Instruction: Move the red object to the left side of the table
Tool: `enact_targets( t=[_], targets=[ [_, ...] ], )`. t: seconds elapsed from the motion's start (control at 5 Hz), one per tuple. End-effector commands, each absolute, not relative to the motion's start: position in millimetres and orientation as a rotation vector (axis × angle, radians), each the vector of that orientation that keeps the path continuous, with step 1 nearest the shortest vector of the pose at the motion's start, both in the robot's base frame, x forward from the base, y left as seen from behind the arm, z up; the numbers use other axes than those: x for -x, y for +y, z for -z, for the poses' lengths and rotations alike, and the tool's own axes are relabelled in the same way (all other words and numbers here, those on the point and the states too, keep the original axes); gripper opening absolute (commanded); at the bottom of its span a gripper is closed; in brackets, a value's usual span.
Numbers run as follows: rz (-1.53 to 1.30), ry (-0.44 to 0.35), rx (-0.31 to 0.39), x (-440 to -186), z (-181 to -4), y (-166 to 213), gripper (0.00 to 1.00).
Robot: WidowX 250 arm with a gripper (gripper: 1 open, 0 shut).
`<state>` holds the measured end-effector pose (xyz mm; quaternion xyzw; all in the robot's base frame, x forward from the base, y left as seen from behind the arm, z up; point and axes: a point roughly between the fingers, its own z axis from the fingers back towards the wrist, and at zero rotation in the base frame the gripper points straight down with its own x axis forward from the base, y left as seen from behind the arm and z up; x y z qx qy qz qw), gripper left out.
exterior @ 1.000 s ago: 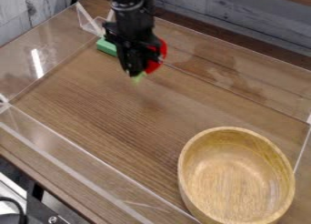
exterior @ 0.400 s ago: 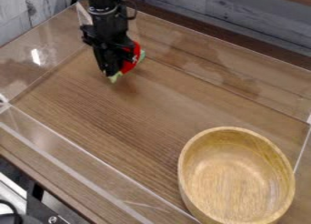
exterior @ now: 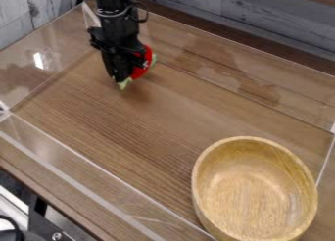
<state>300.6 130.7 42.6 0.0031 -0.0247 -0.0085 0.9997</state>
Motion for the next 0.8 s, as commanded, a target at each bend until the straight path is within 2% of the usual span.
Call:
enact_targets(
  t=[0.0,0.6],
  targets=[
    [0.042,-0.072,-0.022,-304.9,-49.9,127.6,0.00],
    [0.077,-0.056,-0.003,-303.6,-51.0,111.0,0.00]
  ],
)
